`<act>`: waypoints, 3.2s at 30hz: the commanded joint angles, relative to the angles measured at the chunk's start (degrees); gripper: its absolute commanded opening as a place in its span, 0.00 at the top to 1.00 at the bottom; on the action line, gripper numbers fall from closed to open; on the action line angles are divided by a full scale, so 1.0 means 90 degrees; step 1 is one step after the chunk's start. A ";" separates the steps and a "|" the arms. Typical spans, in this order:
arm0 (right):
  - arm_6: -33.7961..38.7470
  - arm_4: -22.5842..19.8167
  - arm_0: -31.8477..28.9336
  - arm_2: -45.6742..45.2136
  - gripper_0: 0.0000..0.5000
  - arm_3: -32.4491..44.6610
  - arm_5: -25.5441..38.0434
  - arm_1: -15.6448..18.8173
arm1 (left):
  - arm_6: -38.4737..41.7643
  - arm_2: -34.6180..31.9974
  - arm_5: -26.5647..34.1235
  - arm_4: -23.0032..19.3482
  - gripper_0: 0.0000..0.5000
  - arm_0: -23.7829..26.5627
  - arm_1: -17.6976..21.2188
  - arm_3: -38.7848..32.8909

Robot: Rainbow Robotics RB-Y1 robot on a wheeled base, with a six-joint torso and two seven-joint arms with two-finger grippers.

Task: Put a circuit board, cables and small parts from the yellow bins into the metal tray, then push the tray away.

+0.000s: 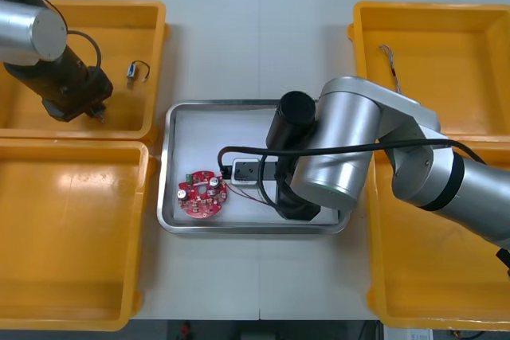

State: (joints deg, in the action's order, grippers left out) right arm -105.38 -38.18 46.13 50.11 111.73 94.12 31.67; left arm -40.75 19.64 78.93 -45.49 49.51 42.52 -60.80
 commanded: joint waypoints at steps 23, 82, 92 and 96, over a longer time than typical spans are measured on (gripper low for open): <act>0.0224 0.0121 -0.0077 -0.2658 0.00 0.1238 0.1764 -0.0179 | -0.0268 -0.0688 0.3173 -0.0160 1.00 0.0212 -0.0271 -0.3820; 0.0771 0.1996 0.1329 -0.6476 0.00 -0.4671 0.0441 -0.0013 | 0.0006 0.2339 0.0898 0.0787 0.00 0.0222 -0.1326 -0.3440; 0.0898 0.1996 0.1984 -0.6691 0.00 -0.6301 -0.0800 -0.0286 | -0.0053 0.1411 0.2050 0.0455 0.00 0.0241 -0.1140 -0.4406; 0.1259 0.2035 0.2081 -0.6711 0.00 -0.6673 -0.1229 -0.0452 | -0.0424 0.0903 0.2363 0.0357 0.00 0.0251 -0.1043 -0.4563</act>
State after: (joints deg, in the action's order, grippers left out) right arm -98.78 -20.61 61.15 -8.73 52.63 85.41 29.20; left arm -40.78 32.05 98.26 -41.02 49.51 31.52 -99.26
